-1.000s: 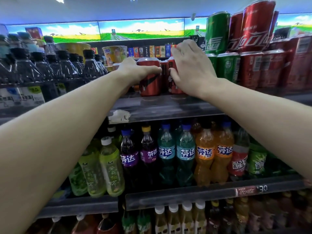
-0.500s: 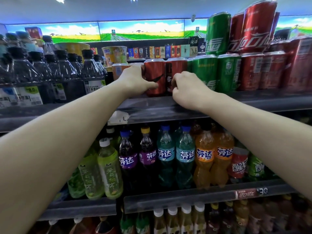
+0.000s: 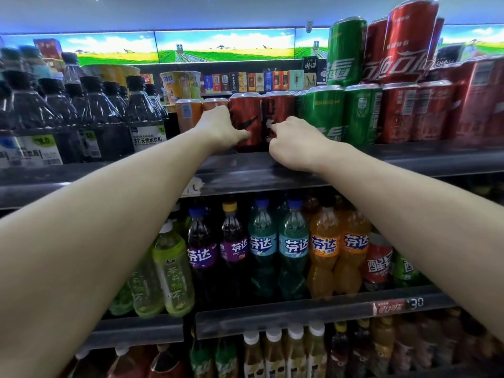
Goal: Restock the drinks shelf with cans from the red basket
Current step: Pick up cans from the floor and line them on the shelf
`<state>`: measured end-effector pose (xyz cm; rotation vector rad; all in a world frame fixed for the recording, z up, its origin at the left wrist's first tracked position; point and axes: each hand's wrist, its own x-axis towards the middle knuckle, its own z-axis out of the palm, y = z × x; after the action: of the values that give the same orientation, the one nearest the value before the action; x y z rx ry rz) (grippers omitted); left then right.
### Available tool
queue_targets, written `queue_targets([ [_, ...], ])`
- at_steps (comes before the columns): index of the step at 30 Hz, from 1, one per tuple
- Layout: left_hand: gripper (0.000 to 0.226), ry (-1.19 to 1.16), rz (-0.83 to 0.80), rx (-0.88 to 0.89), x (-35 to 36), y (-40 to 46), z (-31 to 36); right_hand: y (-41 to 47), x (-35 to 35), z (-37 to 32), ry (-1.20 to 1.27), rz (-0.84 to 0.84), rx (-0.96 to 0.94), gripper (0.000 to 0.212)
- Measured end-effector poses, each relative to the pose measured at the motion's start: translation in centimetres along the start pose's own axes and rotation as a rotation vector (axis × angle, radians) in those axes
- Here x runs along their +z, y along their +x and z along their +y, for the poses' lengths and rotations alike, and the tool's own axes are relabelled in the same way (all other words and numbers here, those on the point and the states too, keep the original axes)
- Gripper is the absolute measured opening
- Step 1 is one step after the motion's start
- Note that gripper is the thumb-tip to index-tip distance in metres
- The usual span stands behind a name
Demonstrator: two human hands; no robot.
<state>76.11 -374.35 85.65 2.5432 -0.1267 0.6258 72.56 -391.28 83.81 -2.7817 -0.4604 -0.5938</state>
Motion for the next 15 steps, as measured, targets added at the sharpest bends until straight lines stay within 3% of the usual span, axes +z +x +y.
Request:
queue_targets([
  [3, 0.049, 0.042, -0.074, -0.001, -0.7, -1.1, 0.6, -0.6, 0.3, -0.1, 0.065, 0.137, 0.006, 0.034],
  [5, 0.052, 0.059, -0.053, 0.015, -1.8, -2.8, 1.0, -1.8, 0.7, -0.4, 0.091, 0.333, -0.036, 0.032],
  [9, 0.043, -0.027, 0.263, 0.222, -3.2, -9.4, 0.3, -6.0, 2.8, -2.0, 0.186, 0.752, -0.298, 0.028],
  [12, 0.029, -0.038, 0.425, 0.364, -1.8, -16.1, -2.5, -9.8, 5.6, -4.0, 0.381, 0.749, -0.418, 0.024],
  [15, 0.022, -0.044, 0.374, 0.28, 2.3, -22.8, -7.1, -13.8, 10.6, -5.7, 0.561, 0.592, -0.44, 0.02],
])
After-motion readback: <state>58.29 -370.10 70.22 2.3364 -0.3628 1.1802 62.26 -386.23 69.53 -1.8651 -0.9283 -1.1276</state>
